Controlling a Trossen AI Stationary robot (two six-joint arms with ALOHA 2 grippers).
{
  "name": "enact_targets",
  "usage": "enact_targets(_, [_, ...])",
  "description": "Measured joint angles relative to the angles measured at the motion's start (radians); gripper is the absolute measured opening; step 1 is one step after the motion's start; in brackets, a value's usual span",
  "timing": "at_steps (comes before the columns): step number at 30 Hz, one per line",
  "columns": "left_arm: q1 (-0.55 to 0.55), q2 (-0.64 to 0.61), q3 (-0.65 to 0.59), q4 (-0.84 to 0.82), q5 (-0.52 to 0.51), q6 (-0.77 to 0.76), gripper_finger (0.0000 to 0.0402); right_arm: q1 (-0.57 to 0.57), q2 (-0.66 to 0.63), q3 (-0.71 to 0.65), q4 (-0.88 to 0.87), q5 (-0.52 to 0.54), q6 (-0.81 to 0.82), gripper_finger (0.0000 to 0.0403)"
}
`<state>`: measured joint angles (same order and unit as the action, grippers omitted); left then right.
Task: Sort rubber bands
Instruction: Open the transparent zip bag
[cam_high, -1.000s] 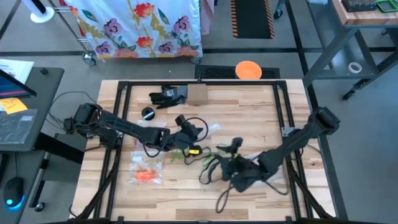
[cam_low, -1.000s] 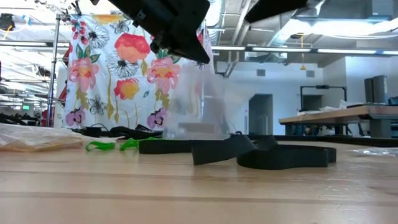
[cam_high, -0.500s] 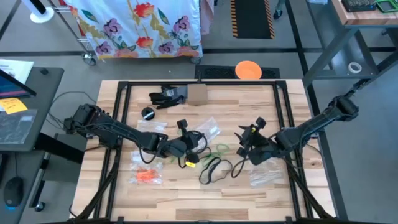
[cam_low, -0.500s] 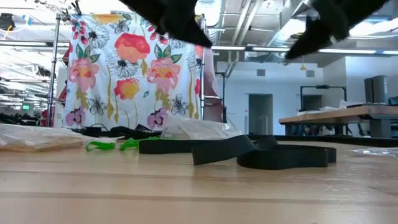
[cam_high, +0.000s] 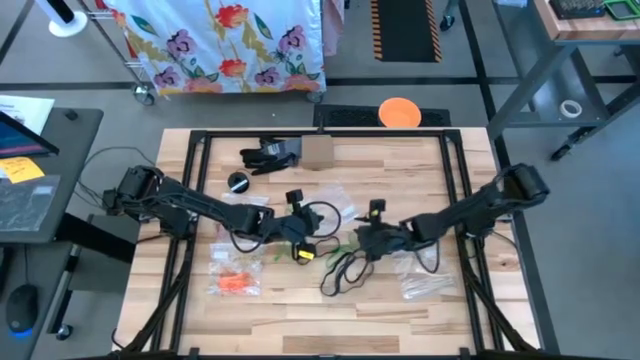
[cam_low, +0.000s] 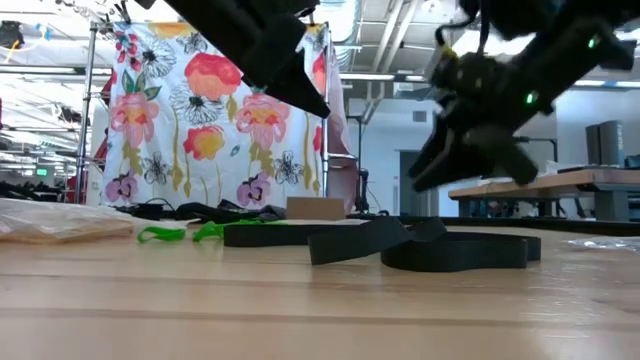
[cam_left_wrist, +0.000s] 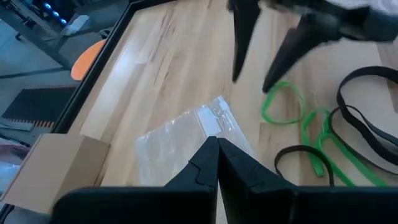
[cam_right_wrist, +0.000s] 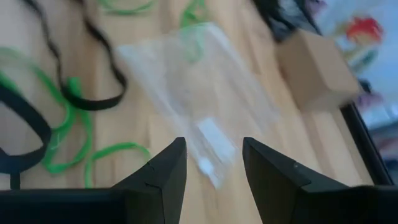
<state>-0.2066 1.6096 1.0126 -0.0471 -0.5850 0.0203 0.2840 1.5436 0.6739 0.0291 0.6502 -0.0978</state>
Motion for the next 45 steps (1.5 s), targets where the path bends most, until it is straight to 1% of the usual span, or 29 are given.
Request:
enact_targets(4, [0.0, 0.0, 0.0, -0.01, 0.0, -0.005, 0.0, -0.003, 0.101, 0.003, 0.11, 0.0, -0.102, 0.0152])
enact_targets(6, [0.0, 0.0, 0.0, -0.008, -0.002, -0.005, 0.0, -0.01, 0.143, 0.018, 0.127, 0.001, -0.142, 0.0152])
enact_targets(14, [-0.003, 0.0, 0.0, -0.017, -0.001, -0.017, 0.0, -0.039, 0.261, 0.119, 0.129, 0.003, -0.147, 0.0152])
enact_targets(18, [-0.004, 0.0, 0.0, -0.019, -0.001, -0.017, 0.0, -0.039, 0.296, 0.147, 0.13, 0.002, -0.148, 0.0152])
enact_targets(26, [-0.004, 0.0, 0.0, -0.024, -0.001, -0.017, 0.0, -0.055, 0.297, 0.149, 0.123, 0.004, -0.139, 0.0152])
enact_targets(29, [-0.004, 0.0, 0.0, -0.024, 0.0, -0.016, 0.0, -0.064, 0.301, 0.149, 0.122, -0.019, -0.137, 0.0152])
enact_targets(32, [-0.008, 0.0, 0.0, -0.024, 0.022, 0.009, 0.0, -0.086, 0.31, 0.148, 0.125, -0.047, -0.13, 0.0148])
enact_targets(35, [-0.016, 0.0, 0.0, -0.017, 0.035, 0.023, 0.0, -0.115, 0.333, 0.15, 0.155, -0.094, -0.113, 0.0132])
enact_targets(37, [-0.018, 0.0, 0.0, -0.016, 0.036, 0.026, 0.0, -0.133, 0.346, 0.154, 0.159, -0.097, -0.095, 0.0113])
enact_targets(39, [-0.018, -0.002, 0.0, -0.017, 0.036, 0.032, 0.0, -0.149, 0.356, 0.162, 0.161, -0.103, -0.08, 0.0085])
enact_targets(42, [-0.019, -0.006, 0.0, -0.013, 0.036, 0.032, 0.0, -0.156, 0.354, 0.168, 0.144, -0.108, -0.078, 0.0025])
enact_targets(43, [-0.021, -0.007, 0.0, -0.017, 0.036, 0.032, 0.0, -0.155, 0.344, 0.169, 0.136, -0.107, -0.083, 0.0013])
enact_targets(45, [-0.026, -0.013, -0.001, -0.02, 0.037, 0.035, 0.0, -0.145, 0.328, 0.168, 0.121, -0.092, -0.09, 0.0008])
